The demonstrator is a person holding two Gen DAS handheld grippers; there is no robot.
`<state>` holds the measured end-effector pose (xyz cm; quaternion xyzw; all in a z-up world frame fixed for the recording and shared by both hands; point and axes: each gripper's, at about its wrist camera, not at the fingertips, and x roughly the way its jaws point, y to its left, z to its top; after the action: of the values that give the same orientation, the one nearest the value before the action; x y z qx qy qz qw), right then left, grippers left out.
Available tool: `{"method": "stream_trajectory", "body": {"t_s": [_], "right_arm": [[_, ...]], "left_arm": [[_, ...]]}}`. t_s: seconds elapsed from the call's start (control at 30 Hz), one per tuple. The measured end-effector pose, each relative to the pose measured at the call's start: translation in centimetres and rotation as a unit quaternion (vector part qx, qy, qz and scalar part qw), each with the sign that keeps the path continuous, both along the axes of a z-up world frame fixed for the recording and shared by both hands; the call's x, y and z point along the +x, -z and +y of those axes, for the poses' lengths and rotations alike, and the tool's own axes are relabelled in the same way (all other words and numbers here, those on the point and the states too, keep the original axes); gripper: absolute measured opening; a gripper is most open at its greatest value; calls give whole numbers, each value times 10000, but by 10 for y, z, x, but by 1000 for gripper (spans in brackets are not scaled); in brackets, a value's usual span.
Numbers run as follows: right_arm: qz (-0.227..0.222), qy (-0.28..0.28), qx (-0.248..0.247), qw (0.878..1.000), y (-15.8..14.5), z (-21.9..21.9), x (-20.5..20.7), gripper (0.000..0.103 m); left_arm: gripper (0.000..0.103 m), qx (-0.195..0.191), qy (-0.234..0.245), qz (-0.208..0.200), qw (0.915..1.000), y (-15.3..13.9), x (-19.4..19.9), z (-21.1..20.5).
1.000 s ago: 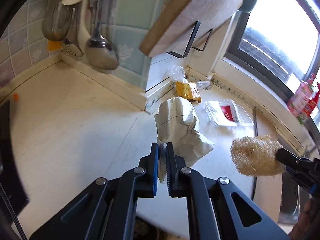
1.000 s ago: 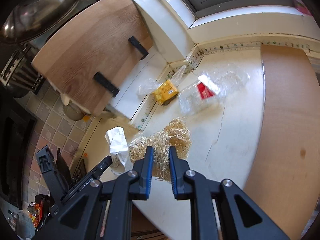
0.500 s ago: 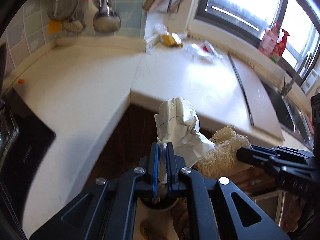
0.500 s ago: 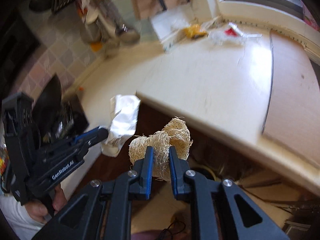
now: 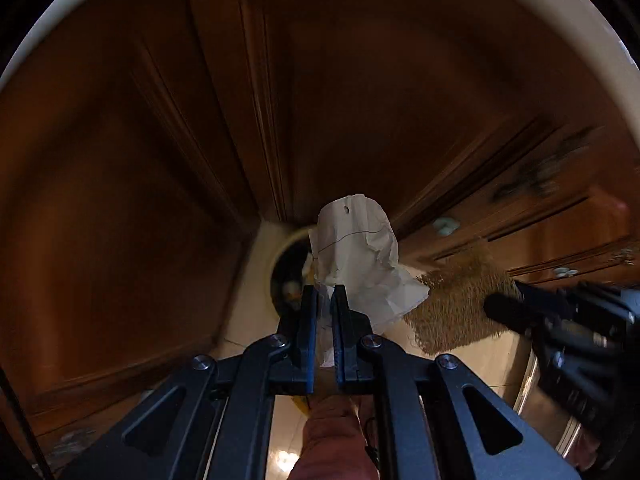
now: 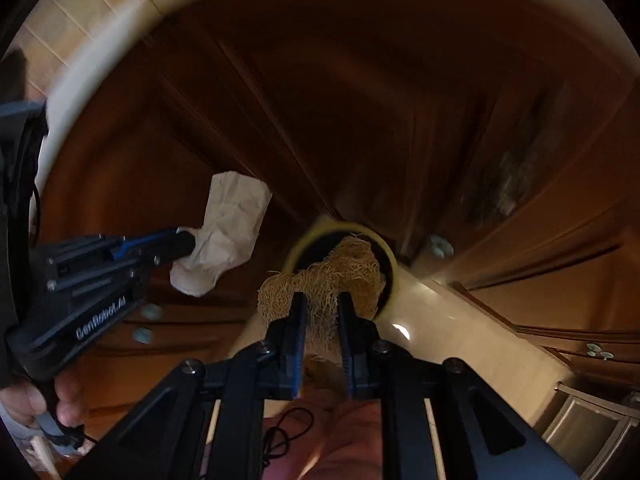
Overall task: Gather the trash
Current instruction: 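Carry the scrubber and white paper down over the floor bin with both tools, then open both tools to drop the scrubber and paper into the bin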
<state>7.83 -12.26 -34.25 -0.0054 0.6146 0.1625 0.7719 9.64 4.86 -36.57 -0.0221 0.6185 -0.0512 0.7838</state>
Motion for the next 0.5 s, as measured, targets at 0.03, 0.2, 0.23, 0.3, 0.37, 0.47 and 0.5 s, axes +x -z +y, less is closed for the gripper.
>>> {"method": "stream_trajectory", "body": {"t_s": [0.03, 0.2, 0.23, 0.3, 0.37, 0.47, 0.5], "right_arm": [[46, -17, -61, 10000, 16, 0, 2, 15], [268, -65, -264, 9993, 93, 6, 27, 15], [292, -82, -291, 9991, 103, 6, 31, 16], [361, -103, -331, 9987, 125, 10, 44, 16], [441, -134, -365, 9983, 143, 13, 55, 16], [558, -257, -444, 9971, 162, 24, 68, 19], [592, -319, -467, 9966, 166, 26, 71, 19]], "left_arm": [[5, -1, -22, 77, 10000, 16, 4, -1], [9, -84, -80, 540, 9985, 97, 25, -1], [12, -73, -114, 661, 9977, 110, 28, 1], [31, -136, -162, 917, 9956, 135, 31, 7], [37, -54, -209, 1033, 9944, 151, 31, 14], [48, 173, -274, 1067, 9938, 162, 22, 23], [49, 237, -294, 1058, 9937, 162, 19, 26]]}}
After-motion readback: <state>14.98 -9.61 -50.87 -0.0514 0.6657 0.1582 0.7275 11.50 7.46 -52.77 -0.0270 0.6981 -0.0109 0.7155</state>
